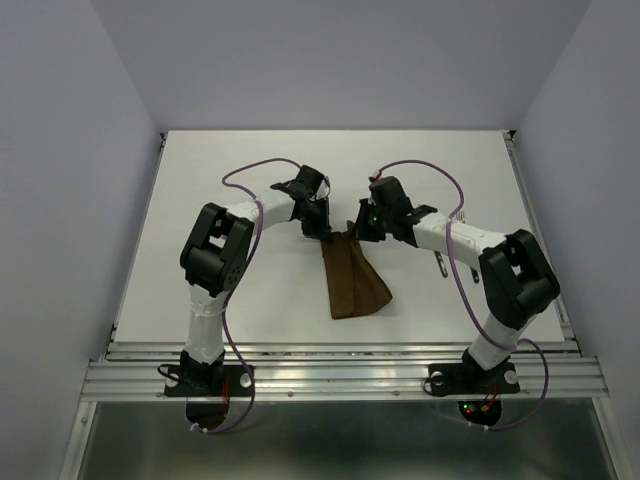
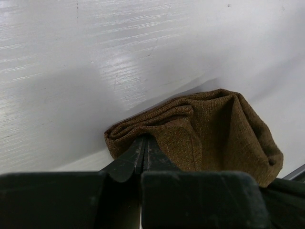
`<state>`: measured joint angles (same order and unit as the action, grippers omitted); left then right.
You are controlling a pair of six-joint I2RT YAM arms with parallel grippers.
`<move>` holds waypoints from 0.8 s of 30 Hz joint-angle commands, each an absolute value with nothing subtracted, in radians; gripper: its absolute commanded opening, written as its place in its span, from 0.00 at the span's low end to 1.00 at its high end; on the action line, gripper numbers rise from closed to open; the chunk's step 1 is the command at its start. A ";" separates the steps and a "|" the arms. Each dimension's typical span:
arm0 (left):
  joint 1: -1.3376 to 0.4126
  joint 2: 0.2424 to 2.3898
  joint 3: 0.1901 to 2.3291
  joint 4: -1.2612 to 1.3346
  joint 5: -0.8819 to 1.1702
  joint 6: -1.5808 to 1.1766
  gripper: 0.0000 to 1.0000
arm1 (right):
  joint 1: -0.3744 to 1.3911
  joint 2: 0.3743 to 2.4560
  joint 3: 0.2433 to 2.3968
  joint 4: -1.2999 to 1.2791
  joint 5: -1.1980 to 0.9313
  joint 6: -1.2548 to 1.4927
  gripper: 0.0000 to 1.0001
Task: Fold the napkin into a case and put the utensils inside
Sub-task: Fold the 2/3-rectangle-folded napkin at the center of the board.
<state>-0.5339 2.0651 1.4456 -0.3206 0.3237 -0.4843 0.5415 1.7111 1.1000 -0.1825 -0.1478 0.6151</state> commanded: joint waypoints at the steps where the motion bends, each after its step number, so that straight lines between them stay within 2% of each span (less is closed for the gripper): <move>1: -0.535 2.066 1.411 -0.330 0.314 -0.485 0.00 | 0.581 1.733 1.166 -0.169 -0.112 0.644 0.01; 24: -0.535 2.008 1.376 -0.318 0.344 -0.509 0.00 | 0.646 1.936 1.259 -0.156 -0.063 0.707 0.01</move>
<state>-0.5301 2.0556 1.4105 -0.2634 0.3477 -0.5144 0.6365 1.9118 1.2186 -0.1848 -0.0990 0.6800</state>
